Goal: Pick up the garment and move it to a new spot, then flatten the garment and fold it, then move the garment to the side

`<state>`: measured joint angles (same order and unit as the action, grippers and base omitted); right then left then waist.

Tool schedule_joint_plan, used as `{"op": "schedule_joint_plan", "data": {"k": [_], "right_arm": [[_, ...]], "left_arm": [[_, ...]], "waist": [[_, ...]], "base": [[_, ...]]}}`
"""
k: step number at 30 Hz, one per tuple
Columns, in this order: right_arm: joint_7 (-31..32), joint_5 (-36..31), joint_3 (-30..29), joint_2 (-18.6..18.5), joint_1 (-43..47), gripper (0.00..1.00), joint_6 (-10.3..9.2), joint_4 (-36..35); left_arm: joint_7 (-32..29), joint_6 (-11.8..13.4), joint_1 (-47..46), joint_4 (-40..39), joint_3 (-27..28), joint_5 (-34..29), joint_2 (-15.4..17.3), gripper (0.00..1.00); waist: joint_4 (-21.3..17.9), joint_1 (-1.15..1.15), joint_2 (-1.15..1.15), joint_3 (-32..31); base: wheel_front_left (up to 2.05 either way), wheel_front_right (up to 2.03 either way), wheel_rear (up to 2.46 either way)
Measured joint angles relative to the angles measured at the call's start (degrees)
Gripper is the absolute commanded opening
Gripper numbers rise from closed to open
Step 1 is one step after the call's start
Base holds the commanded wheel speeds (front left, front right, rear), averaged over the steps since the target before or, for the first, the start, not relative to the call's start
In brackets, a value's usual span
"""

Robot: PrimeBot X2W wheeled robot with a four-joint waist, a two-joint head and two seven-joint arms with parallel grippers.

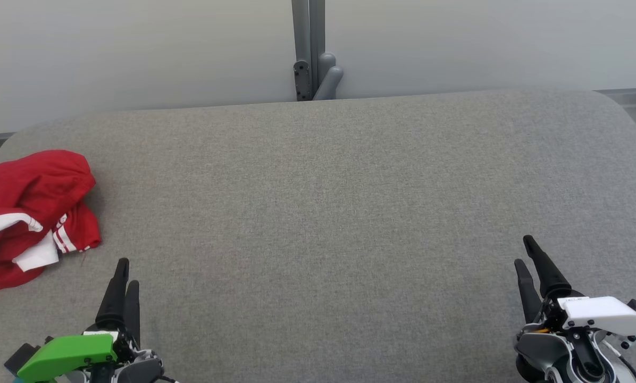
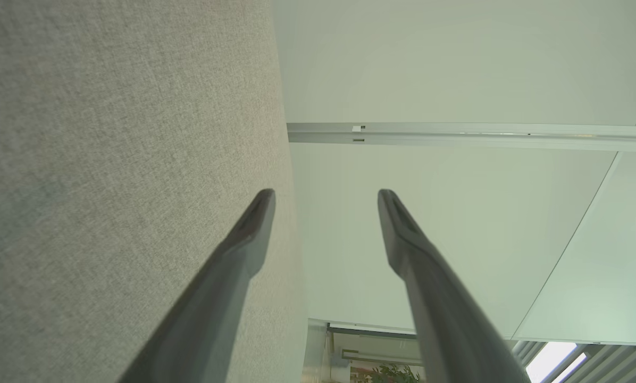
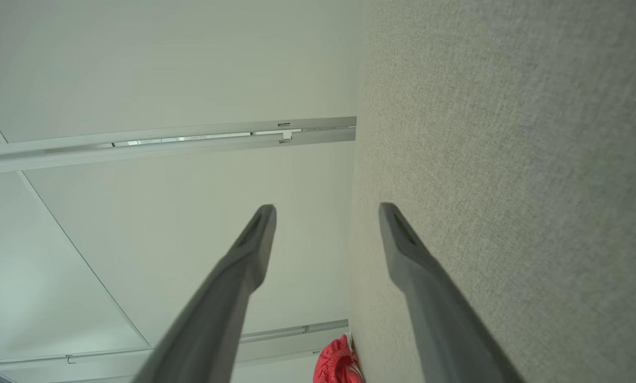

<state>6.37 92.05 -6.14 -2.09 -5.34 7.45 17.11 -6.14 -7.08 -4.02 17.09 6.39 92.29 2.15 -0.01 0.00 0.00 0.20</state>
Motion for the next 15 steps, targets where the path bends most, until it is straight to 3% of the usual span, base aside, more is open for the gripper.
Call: {"op": "schedule_joint_plan", "data": {"k": [8, 15], "right_arm": [[-2.48, -3.46, 2.11, -0.81, 0.01, 1.0, 0.0, -0.37], [-4.31, -11.43, 2.26, -0.97, -0.16, 1.0, 0.0, -0.51]], "left_arm": [[2.3, 0.0, -0.05, 0.18, -0.96, -4.35, 0.07, 1.0], [4.22, 0.0, -0.09, 0.34, -1.1, -13.26, 0.11, 1.0]], "waist": [[0.0, 0.0, 0.0, 0.15], [-0.02, 0.0, 0.0, 0.35]], "base": [[0.0, 0.0, 0.0], [0.0, 0.0, 0.0]]}}
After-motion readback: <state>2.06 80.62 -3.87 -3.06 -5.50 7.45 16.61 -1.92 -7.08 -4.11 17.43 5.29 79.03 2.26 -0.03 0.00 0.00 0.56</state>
